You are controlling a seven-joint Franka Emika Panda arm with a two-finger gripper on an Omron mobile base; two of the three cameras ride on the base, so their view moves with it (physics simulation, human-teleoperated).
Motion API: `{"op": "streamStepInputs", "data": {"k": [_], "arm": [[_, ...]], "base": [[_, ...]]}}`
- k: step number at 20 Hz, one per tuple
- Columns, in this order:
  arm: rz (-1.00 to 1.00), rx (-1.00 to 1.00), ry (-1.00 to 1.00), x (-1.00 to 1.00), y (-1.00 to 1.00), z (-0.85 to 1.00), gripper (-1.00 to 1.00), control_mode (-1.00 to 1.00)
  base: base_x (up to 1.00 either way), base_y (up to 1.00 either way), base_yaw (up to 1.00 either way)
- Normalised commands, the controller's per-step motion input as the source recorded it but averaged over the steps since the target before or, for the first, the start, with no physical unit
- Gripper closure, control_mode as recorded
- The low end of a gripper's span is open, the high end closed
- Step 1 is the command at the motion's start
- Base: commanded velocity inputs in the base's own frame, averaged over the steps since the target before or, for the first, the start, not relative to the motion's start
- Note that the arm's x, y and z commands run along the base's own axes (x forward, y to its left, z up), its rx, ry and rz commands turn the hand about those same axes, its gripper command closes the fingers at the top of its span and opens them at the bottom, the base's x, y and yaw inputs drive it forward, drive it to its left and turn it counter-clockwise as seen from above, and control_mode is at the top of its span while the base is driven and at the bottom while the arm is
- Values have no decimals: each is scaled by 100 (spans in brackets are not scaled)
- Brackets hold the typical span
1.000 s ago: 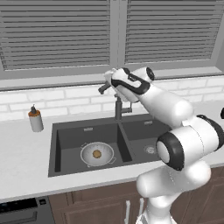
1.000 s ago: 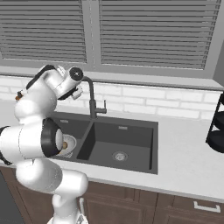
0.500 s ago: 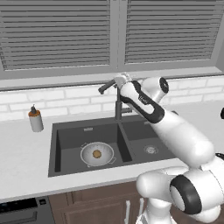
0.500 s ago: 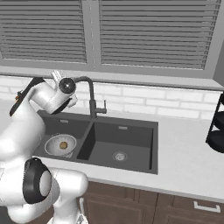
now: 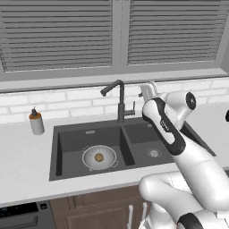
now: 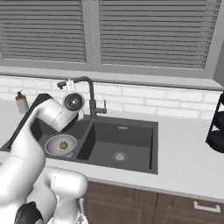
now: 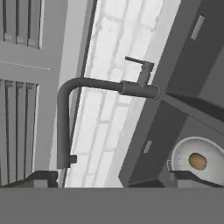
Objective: Put the colander in the sink, put the kiwi in the colander, and turn on the sink faucet and pour water over the colander.
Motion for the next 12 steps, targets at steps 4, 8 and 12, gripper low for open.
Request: {"op": "streamStepInputs", "data": {"k": [4,8,12], "arm": [[-21,37,5,0,-70,-10,-100,-100],[-20,37,0,0,-56,-14,-100,-100],[-19,41,0,0,-31,-23,-100,-100]], "base": [[0,0,0],[0,0,0],[0,0,0]]}}
